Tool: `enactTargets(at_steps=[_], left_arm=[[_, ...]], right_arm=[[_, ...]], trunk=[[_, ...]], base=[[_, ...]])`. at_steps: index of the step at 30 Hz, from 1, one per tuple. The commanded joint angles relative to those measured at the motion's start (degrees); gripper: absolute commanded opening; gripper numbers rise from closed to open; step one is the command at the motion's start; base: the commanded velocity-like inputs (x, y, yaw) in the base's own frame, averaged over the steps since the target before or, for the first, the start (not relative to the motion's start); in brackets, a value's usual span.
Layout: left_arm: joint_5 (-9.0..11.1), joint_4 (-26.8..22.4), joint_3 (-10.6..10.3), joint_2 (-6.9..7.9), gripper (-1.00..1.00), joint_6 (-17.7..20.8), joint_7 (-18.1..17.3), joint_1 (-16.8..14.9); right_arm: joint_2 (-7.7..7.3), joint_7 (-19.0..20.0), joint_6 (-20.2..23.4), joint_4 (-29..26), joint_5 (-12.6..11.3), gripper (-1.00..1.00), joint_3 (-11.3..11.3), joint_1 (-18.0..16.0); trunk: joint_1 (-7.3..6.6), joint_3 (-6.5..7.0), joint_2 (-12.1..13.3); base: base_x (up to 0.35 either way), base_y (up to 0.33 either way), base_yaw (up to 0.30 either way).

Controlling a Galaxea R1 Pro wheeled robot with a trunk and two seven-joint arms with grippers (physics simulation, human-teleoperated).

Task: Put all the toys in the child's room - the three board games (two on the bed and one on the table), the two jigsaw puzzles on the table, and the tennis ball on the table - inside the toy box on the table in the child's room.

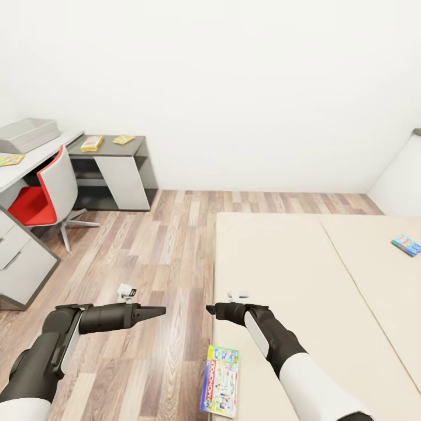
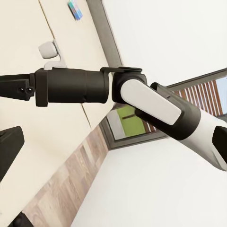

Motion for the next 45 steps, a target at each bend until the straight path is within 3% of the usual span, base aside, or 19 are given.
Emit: enactTargets(at_steps=[1,21,45], left_arm=[[-0.1,0.0,0.0,0.02,1.00,0.6,-0.2,0.0],[-0.1,0.0,0.0,-0.01,1.00,0.6,-0.2,0.0],[-0.1,0.0,0.0,-0.02,1.00,0.6,-0.3,0.0]], right_arm=[[-0.01,0.0,0.3,-0.1,-0.1,1.00,0.0,0.0],[-0.01,0.1,0.3,-0.1,-0.1,1.00,0.0,0.0],[-0.05,0.1,0.3,-0.1,-0.2,1.00,0.0,0.0]], trunk=[[0.03,0.00,-0.1],[0.03,1.60,-0.1],[0.03,2.68,-0.1]], base=[[0.000,0.000,0.109],[0.000,0.000,0.099],[0.000,0.000,-0.066]])
